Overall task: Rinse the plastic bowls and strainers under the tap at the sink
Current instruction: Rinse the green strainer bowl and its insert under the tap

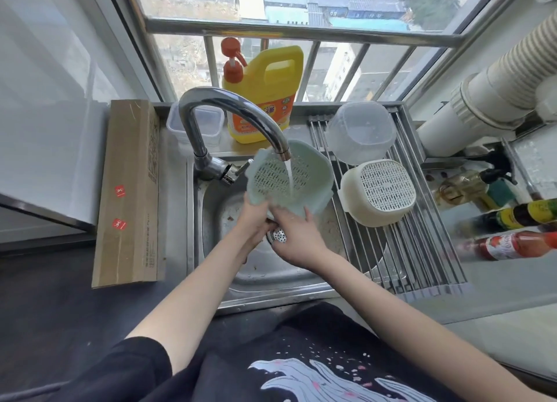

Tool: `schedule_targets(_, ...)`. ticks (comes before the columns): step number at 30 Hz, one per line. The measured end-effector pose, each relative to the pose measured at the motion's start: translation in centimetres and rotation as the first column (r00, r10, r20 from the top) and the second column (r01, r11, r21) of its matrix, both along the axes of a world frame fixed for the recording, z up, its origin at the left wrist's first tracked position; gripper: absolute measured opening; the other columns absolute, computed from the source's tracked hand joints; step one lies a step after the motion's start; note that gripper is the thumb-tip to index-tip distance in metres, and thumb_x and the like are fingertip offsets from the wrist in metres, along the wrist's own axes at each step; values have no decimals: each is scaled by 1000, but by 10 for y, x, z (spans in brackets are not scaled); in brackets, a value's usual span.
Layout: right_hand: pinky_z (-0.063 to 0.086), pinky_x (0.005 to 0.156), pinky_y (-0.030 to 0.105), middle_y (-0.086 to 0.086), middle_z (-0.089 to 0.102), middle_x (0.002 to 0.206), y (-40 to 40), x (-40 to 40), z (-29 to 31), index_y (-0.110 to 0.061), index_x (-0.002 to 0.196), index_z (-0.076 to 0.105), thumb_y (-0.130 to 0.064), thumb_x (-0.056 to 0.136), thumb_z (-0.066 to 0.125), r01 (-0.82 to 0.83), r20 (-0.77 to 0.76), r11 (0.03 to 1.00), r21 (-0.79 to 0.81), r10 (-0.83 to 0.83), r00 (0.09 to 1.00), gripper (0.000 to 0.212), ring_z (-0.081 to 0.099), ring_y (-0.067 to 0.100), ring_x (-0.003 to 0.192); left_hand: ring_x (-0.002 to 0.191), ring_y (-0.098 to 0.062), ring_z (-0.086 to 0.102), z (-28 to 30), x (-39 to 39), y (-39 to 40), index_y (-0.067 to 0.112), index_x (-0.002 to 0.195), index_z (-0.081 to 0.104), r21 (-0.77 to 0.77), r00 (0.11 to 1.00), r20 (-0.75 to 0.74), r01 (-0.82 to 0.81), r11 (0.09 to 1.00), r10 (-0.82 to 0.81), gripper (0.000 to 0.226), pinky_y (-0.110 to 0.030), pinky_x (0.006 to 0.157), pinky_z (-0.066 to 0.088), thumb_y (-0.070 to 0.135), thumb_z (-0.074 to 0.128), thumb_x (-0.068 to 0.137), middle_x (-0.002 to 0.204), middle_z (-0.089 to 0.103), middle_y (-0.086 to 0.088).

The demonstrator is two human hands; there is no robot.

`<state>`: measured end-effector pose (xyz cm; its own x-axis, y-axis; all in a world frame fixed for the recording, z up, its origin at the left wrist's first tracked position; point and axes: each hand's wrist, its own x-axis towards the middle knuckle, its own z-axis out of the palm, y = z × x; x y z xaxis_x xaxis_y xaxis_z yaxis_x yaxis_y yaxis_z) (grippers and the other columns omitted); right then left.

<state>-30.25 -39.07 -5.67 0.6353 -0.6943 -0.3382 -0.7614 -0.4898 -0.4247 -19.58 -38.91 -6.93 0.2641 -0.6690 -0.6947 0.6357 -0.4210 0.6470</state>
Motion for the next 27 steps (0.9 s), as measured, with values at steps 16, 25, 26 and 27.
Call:
schedule_targets(16,33,101,40,17,45,138,13,7,10,-7,148,19,-21,84,58,16,-529,985,-170,-105,842,76,37,33,130,76,-21,60,-4,-7,2,6,117,49,148,959,-190,239,960,-209,26,-29,52,58,23,38,103,91,62,-12)
schedule_targets(25,19,116,38,8,20,158,-40,-32,13,-16,153,17,-28,97,44,-197,-379,978,67,207,902,63,18,21,146,44,-17,65,1,22,14,-1,69,63,532,696,235,493,689,-679,30,-23,47,53,5,40,87,46,64,-12)
schedule_targets(26,14,118,37,8,15,159,-46,-34,10,-13,153,13,-24,95,50,-304,-443,953,-22,263,857,70,12,20,147,39,-19,62,6,22,14,-4,71,62,549,671,245,498,671,-700,32,-23,42,50,6,36,86,45,64,-14)
schedule_targets(27,8,119,38,7,12,160,-50,-35,6,-11,153,10,-23,94,51,-402,-507,912,-77,312,804,72,7,20,148,36,-20,60,10,22,13,-6,72,61,553,650,272,498,668,-710,32,-23,41,48,5,33,85,44,62,-15)
